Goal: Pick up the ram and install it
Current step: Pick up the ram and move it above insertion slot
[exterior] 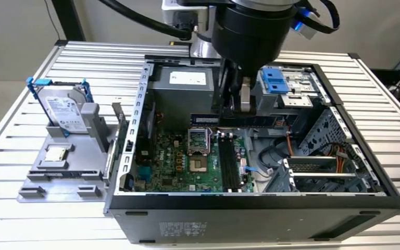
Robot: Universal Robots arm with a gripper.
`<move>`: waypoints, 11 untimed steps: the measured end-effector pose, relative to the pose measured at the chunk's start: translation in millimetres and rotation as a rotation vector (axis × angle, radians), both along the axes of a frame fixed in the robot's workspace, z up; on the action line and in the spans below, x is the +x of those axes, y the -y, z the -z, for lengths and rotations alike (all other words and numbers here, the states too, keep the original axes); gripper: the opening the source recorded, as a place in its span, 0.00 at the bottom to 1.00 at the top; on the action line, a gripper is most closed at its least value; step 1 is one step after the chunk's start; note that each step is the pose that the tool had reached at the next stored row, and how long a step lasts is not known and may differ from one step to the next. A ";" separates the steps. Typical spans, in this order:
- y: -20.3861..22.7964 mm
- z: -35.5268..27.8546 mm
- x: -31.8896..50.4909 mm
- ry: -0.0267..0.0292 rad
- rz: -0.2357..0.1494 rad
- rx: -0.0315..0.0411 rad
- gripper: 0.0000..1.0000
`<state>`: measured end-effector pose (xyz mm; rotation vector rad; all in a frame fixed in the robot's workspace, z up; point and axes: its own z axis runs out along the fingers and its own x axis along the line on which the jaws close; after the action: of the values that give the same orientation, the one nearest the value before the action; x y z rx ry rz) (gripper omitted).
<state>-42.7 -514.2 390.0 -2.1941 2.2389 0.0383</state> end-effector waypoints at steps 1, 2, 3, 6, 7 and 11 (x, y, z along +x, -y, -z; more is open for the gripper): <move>0.0 0.0 3.2 -0.0001 0.000 0.0000 0.00; 0.0 0.0 6.6 -0.0003 0.000 0.0000 0.00; 0.0 0.0 9.5 -0.0004 0.000 0.0000 0.00; 0.0 0.0 19.2 -0.0007 0.000 0.0000 0.00; 0.0 0.0 22.5 -0.0009 0.000 0.0000 0.00; 0.0 0.0 34.2 -0.0013 0.000 0.0001 0.00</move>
<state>-8.5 -514.2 389.9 -2.1947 2.2395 0.0398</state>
